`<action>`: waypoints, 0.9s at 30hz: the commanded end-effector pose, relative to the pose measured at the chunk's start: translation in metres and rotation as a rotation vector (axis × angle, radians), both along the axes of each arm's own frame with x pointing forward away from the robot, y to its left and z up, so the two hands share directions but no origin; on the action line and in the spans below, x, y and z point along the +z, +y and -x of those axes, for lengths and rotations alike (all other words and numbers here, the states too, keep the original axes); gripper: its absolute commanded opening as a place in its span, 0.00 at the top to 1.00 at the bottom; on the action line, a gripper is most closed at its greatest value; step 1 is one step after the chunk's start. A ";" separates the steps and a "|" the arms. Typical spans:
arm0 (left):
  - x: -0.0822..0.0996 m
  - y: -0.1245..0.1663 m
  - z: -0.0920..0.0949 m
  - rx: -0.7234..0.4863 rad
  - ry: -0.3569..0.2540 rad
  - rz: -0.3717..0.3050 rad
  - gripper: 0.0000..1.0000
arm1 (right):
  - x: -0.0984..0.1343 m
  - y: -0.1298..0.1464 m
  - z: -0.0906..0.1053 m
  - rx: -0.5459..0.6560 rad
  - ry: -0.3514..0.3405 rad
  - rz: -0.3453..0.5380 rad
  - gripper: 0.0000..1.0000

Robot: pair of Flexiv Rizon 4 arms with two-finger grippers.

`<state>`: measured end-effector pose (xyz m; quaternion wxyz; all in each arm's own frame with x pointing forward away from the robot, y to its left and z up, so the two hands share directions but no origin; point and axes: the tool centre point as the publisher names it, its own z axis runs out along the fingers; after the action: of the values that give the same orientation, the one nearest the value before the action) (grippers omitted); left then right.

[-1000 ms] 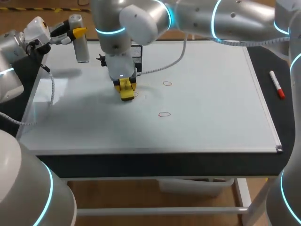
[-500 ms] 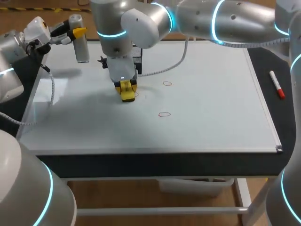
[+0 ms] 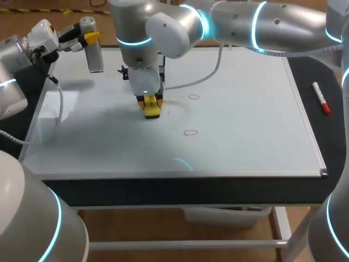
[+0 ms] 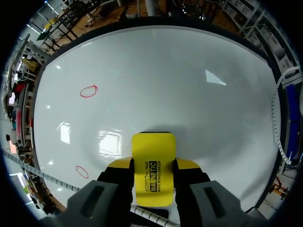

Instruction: Pick up the inspection probe, press it on each red-marked spot on the whiteboard one by one, put down the probe, pick up the eraser, and wipe off all the red marks.

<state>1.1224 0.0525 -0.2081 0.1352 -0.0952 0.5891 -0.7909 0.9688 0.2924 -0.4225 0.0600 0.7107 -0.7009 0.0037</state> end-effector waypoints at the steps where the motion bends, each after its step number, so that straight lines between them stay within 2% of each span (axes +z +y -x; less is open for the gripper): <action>1: 0.001 0.000 0.000 0.001 -0.002 0.001 1.00 | -0.001 -0.013 0.004 -0.007 -0.011 -0.013 1.00; 27: 0.001 0.000 0.000 0.001 -0.002 0.001 1.00 | -0.006 -0.050 0.006 -0.067 -0.006 0.007 1.00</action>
<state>1.1224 0.0525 -0.2081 0.1352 -0.0952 0.5891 -0.7909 0.9639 0.2495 -0.4250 0.0630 0.6859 -0.7249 0.0044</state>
